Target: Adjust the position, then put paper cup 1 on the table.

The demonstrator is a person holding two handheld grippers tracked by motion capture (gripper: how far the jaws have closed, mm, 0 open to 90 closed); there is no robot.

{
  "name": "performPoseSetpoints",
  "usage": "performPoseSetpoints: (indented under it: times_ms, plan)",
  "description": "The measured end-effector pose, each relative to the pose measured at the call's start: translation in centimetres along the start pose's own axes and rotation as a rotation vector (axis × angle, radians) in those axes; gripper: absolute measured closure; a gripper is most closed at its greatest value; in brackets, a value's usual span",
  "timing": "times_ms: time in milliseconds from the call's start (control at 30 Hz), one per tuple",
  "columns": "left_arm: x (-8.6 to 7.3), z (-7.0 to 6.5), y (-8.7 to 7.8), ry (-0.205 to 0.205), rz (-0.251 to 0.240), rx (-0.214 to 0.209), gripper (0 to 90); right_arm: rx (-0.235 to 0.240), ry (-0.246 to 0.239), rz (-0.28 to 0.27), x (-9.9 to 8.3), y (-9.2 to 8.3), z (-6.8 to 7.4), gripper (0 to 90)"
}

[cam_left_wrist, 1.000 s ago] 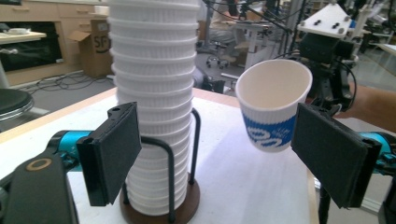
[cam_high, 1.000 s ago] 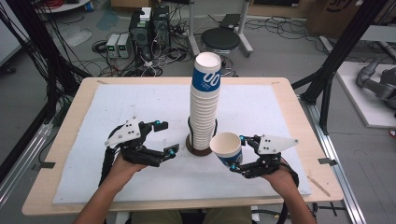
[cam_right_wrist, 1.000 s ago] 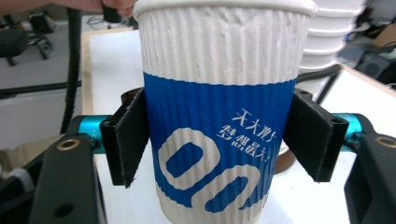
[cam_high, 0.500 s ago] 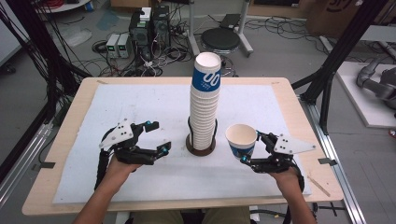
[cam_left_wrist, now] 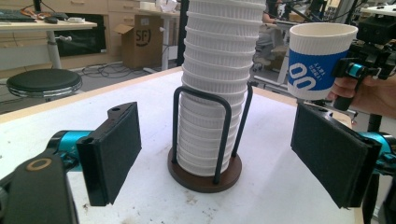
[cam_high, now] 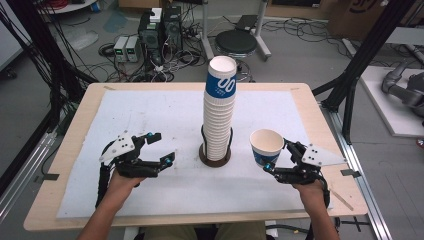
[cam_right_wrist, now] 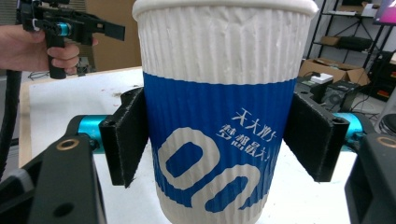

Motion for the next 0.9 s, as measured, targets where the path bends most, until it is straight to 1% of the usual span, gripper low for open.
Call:
performPoseSetpoints:
  times_ms: [100, 200, 233, 267, 300, 433, 500, 600, 700, 900]
  plan:
    - [-0.1, 0.0, 0.1, 0.002, 0.002, 0.002, 16.0, -0.014, -0.008, -0.009, 0.1, -0.3, -0.3, 27.5]
    - [0.0, 0.1, 0.2, 0.004, 0.005, 0.0, 16.0, -0.024, -0.002, -0.008, 0.1, -0.5, -0.5, 27.4]
    - [0.0, 0.1, 0.2, 0.002, 0.003, -0.001, 16.0, -0.03, -0.011, -0.013, 0.1, -0.5, -0.6, 27.4]
    - [0.0, 0.1, 0.3, 0.003, 0.001, -0.001, 16.0, -0.031, 0.002, -0.008, 0.1, -0.6, -0.6, 27.4]
    - [0.0, 0.1, 0.3, 0.004, 0.003, -0.001, 16.0, -0.039, -0.005, -0.011, 0.1, -0.6, -0.8, 27.4]
    - [-0.1, 0.3, 0.3, 0.001, 0.003, 0.002, 16.0, -0.061, 0.001, -0.008, -0.1, -0.8, -1.4, 27.4]
    - [-0.1, 0.5, 0.2, -0.003, -0.003, 0.005, 16.1, -0.083, 0.003, 0.001, -0.3, -0.9, -1.8, 27.4]
    - [-0.1, 0.6, 0.1, -0.002, -0.007, 0.007, 16.1, -0.107, 0.016, 0.004, -0.5, -0.9, -2.5, 27.3]
    - [-0.2, 0.6, 0.1, -0.003, -0.006, 0.009, 16.0, -0.14, 0.023, 0.006, -0.7, -0.6, -3.5, 27.3]
    - [-0.5, 0.8, -0.1, 0.0, 0.002, 0.013, 16.0, -0.2, 0.047, 0.019, -1.2, 0.9, -5.9, 27.2]
Point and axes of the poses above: each handheld gripper's, and its own axes: y roughly forward along the jaws, x roughly out of its top, z roughly to its left, the point moved 10 cm from there along y, roughly forward along the jaws, and after that the axes turned 2 degrees about -z, right-handed, at the moved point
